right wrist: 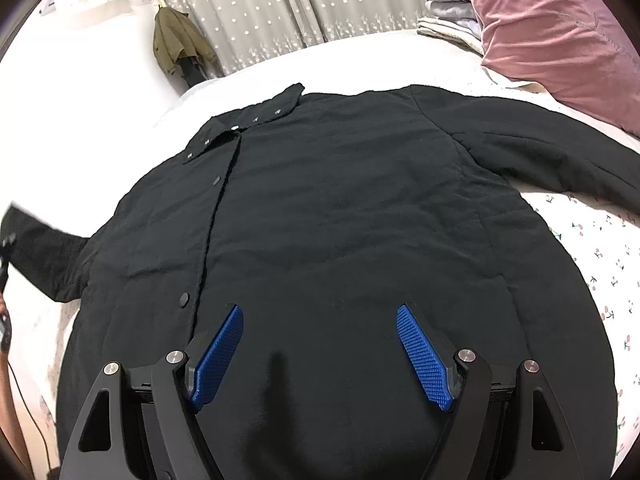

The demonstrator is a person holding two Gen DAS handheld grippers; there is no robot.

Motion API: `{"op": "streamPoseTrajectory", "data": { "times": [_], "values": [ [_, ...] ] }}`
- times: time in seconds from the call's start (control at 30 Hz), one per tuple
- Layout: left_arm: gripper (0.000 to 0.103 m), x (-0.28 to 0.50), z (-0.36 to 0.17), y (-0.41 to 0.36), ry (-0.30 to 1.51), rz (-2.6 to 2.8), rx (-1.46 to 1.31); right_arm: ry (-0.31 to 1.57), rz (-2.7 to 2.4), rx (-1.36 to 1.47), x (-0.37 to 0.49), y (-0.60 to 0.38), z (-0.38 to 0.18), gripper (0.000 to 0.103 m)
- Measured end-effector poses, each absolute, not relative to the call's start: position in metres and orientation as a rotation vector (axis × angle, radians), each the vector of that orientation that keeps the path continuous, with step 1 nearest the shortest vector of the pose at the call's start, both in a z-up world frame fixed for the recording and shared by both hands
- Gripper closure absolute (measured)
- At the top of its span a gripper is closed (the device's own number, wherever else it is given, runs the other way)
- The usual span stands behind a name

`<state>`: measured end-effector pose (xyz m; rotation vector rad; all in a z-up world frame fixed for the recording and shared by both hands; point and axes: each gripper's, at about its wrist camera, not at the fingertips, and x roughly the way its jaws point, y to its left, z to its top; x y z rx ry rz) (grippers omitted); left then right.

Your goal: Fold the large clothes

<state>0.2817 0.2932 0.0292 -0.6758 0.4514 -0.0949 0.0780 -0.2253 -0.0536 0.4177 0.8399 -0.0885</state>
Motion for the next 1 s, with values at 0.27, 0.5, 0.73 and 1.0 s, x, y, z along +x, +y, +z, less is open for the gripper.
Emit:
{"op": "streamPoseTrajectory", "data": {
  "times": [0.27, 0.5, 0.73, 1.0],
  "values": [
    [0.094, 0.296, 0.042, 0.181, 0.529, -0.277, -0.604, 0.812, -0.079, 0.482, 0.073, -0.237, -0.048, 0.022],
    [0.093, 0.286, 0.022, 0.100, 0.631, -0.369, -0.533, 0.803, -0.082, 0.487, 0.072, -0.240, -0.046, 0.022],
    [0.093, 0.289, -0.016, 0.057, 0.740, -0.406, -0.476, 0.801, -0.091, 0.508, 0.070, -0.246, -0.048, 0.022],
    [0.054, 0.287, -0.042, 0.033, 0.906, -0.535, -0.338, 0.777, -0.066, 0.526, 0.071, -0.246, -0.049, 0.022]
  ]
}}
